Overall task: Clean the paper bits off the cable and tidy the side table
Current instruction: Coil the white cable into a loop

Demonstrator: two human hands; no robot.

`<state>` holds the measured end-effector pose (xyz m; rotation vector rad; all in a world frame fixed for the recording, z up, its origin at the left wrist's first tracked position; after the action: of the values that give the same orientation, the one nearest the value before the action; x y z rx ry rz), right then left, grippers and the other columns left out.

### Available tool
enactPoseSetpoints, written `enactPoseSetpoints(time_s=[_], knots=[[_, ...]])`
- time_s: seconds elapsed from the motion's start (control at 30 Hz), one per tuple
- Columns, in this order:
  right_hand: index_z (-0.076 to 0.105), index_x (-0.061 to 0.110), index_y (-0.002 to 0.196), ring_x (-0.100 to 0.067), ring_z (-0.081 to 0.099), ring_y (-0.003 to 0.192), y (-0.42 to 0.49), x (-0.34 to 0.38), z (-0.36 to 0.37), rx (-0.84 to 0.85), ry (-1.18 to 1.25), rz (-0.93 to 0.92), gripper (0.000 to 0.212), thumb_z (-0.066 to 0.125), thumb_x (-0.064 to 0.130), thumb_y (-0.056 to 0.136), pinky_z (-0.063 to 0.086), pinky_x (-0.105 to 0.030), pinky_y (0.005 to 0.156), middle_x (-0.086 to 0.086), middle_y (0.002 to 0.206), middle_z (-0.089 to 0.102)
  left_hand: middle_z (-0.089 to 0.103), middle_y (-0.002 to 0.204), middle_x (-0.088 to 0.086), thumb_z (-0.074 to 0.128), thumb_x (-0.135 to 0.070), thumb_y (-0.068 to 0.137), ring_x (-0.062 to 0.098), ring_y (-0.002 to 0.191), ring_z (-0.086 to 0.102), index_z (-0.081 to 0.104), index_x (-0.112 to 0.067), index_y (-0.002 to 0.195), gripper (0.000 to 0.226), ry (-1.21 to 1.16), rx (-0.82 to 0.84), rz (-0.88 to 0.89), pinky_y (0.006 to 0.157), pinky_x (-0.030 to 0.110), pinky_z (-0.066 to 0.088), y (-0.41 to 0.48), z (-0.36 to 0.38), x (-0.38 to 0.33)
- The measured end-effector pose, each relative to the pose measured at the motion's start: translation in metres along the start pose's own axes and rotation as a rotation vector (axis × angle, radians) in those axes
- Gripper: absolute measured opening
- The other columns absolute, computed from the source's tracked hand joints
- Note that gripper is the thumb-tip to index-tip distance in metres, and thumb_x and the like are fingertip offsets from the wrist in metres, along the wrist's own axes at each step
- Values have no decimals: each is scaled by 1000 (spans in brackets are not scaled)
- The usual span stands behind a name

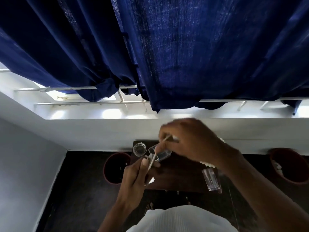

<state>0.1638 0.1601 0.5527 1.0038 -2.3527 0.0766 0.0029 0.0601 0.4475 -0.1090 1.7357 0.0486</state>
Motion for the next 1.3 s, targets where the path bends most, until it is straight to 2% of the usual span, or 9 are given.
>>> enactPoseSetpoints(time_s=[0.13,0.3,0.43,0.53,0.7,0.83,0.93,1.1,1.3], knots=[[72,18,85,9,58,65,26,-26,3,-25,243,79,25,79,41,79,40,-7,63,14,79,68,44,52,-3,47,-65,97,6,45,35,64,-24,69,53,-157,10,50,45,22,27,-12,9,-23],[70,11,83,-3,63,63,-10,-12,94,137,465,189,20,59,14,99,48,-22,65,13,69,65,39,48,-4,59,-57,95,11,40,29,62,-13,73,50,-528,-81,52,41,21,25,2,-2,-48],[60,25,98,13,55,64,-45,34,131,226,391,114,13,50,33,101,35,-5,60,16,79,60,55,63,11,50,-48,103,19,52,53,66,-8,89,46,-453,-210,7,50,26,47,16,-16,-37],[57,26,104,-6,64,78,-47,47,117,207,246,31,24,42,44,103,43,-21,66,3,100,68,67,73,16,46,-37,105,20,65,68,72,-11,100,37,-337,-194,-30,60,24,55,14,-16,-27],[74,19,93,-10,68,74,-37,41,71,2,56,-121,7,74,24,89,46,-14,66,1,87,75,73,87,25,46,-38,103,27,79,73,75,-12,102,39,-334,-134,-109,69,30,59,9,-13,-20],[78,16,95,-6,67,82,-38,33,61,-108,236,-48,12,75,22,86,53,-21,76,3,91,75,78,101,16,48,-40,104,29,96,75,77,-17,108,38,-334,-90,-158,82,37,58,6,-6,-18],[77,19,94,4,66,85,-37,27,60,-231,355,48,15,80,20,80,48,-9,77,9,90,76,78,108,12,50,-42,102,25,106,73,77,-18,112,37,-375,-42,-158,87,28,57,2,-2,-22],[68,23,105,2,73,82,-42,18,70,-416,681,299,41,87,12,71,51,-7,75,18,86,77,73,87,14,52,-47,100,22,86,69,76,-13,105,42,-460,-6,-193,76,42,55,1,5,-27],[77,25,101,0,74,86,-51,28,81,-613,691,308,20,76,12,86,56,-14,74,17,95,77,70,89,15,56,-43,97,26,88,62,77,-6,99,43,-547,-108,-137,81,33,52,5,13,-34]])
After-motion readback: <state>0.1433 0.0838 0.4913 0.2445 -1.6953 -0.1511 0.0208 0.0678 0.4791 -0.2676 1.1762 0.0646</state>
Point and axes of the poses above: each hand's wrist, its own y-axis towards the middle knuckle, its own z-axis out of the palm, x = y × z, the point moved 4 cm from there along y, towards the middle knuckle
